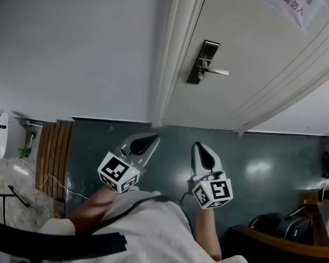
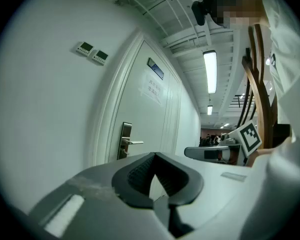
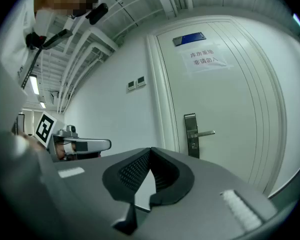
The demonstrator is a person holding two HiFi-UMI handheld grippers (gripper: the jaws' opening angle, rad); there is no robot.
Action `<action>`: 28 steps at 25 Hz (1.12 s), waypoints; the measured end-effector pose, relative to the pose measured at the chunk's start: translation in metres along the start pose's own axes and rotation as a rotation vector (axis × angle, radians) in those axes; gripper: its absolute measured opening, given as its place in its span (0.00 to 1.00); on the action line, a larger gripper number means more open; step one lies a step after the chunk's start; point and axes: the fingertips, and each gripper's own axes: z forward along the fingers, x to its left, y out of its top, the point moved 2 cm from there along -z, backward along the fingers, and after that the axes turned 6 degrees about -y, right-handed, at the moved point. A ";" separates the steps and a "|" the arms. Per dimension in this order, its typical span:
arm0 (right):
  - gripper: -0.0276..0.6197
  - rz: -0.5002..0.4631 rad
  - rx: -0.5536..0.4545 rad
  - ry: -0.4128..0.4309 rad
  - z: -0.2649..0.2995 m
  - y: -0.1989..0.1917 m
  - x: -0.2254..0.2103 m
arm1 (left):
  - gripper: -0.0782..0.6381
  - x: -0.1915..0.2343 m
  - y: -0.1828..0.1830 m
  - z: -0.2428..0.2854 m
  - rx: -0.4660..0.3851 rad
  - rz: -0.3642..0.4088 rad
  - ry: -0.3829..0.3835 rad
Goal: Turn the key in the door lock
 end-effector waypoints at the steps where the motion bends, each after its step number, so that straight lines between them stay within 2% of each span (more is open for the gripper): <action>1: 0.05 0.002 -0.001 0.001 0.001 0.001 -0.001 | 0.12 0.001 0.001 0.001 0.001 0.002 0.001; 14: 0.05 -0.004 -0.002 0.019 0.011 0.003 -0.008 | 0.12 0.007 -0.002 0.014 0.017 0.011 0.016; 20: 0.06 0.008 -0.046 0.029 0.006 0.010 -0.016 | 0.12 0.004 -0.003 0.019 0.022 0.011 0.030; 28: 0.06 0.030 -0.012 0.062 -0.004 -0.001 -0.031 | 0.12 -0.012 -0.005 0.028 0.025 0.011 0.049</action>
